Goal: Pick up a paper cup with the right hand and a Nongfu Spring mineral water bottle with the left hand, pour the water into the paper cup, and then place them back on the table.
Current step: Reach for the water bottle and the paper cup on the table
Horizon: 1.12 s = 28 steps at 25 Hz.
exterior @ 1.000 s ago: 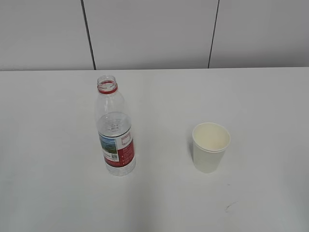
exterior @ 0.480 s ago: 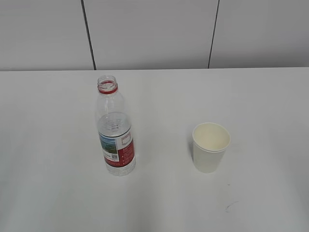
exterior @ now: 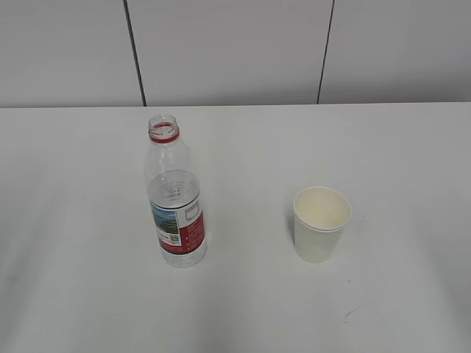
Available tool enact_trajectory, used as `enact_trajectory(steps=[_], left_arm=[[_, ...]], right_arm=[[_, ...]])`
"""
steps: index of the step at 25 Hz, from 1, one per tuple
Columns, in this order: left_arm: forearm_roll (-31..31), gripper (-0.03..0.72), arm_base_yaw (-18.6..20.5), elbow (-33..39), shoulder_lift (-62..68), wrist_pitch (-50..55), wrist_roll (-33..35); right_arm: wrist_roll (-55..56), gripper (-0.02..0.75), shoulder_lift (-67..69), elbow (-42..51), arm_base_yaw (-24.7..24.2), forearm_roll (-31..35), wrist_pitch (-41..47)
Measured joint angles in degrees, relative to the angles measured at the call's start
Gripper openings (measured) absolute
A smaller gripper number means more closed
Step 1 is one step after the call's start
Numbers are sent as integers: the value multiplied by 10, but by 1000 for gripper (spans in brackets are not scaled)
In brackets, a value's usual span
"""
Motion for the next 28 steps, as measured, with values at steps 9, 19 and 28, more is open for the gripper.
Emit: enact_trajectory(steps=[9, 19, 28], left_arm=[[1, 519, 0, 2, 183, -161, 0], [1, 519, 0, 2, 389, -363, 0], [27, 519, -13, 2, 515, -509, 0]], right_arm=[[-1, 582, 172, 38, 0, 0, -160], [9, 582, 466, 38, 0, -58, -442], [57, 581, 675, 37, 0, -129, -617]])
